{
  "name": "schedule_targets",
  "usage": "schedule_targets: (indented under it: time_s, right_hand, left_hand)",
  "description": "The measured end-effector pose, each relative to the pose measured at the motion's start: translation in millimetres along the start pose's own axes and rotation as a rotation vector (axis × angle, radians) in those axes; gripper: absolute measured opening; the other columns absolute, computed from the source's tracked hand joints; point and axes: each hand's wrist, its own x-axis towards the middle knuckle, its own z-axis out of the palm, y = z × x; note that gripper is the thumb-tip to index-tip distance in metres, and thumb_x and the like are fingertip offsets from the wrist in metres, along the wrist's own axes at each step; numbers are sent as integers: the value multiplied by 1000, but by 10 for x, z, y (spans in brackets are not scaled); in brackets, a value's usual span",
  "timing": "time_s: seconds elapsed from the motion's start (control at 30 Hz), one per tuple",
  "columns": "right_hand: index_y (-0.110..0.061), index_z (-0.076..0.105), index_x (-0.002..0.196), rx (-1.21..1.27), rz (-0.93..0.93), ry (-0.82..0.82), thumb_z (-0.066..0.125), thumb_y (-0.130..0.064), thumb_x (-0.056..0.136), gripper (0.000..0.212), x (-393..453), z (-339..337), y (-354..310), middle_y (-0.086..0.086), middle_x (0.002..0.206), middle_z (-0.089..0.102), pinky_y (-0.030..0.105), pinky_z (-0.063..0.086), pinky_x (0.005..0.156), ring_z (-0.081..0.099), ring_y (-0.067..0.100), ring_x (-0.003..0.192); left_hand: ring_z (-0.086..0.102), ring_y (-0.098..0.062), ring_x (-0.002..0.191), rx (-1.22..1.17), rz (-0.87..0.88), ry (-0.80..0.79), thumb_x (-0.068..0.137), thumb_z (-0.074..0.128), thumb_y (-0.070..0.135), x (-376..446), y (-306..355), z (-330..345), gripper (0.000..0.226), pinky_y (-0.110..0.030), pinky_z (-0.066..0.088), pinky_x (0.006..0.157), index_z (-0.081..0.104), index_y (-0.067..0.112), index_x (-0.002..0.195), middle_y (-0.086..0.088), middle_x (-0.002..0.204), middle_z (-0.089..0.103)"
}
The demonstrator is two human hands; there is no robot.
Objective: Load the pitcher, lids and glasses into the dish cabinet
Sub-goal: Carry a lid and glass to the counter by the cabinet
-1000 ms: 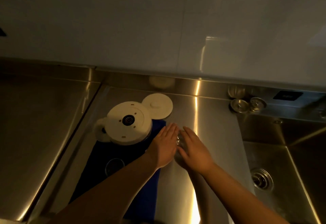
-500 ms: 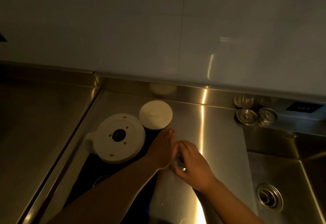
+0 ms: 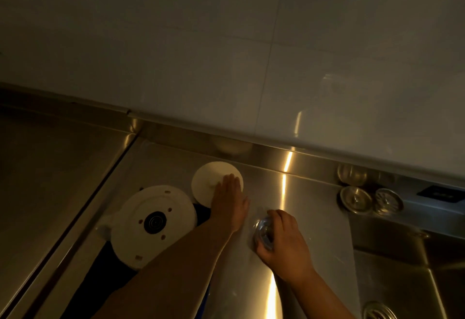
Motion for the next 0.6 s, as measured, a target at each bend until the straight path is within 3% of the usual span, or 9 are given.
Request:
schedule_targets:
  time_s: [0.1,0.23,0.43,0.6]
  right_hand:
    - [-13,52,122,-6,19,1,75,-40,64,69,14,56,14,3,118,56,24,44,85,53,20,107]
    - [-13,51,122,-25,11,-26,81,-44,57,78,25,77,29,4,115,57,26,48,80,56,22,102]
    - [-13,49,125,-47,3,-49,82,-52,56,86,39,78,55,5,116,57,33,54,79,56,24,103]
    - [-13,54,122,-88,1,-63,83,-54,55,84,53,42,11,5,113,59,32,56,73,59,24,100]
  left_hand:
    - [0,-31,144,47,-180,-75,102,25,35,129,-57,36,63,-45,8,115,-3,3,148,-16,157,-5]
    - [-4,-34,144,117,-266,-160,103,23,30,233,-79,97,61,-47,10,114,-9,2,147,-17,157,-10]
    - [-6,-35,144,158,-273,-261,96,41,30,329,-104,115,78,-50,14,113,-12,2,146,-18,157,-6]
    - [7,-34,143,132,-260,-227,93,53,16,373,-113,116,74,-43,24,111,5,2,147,-16,154,13]
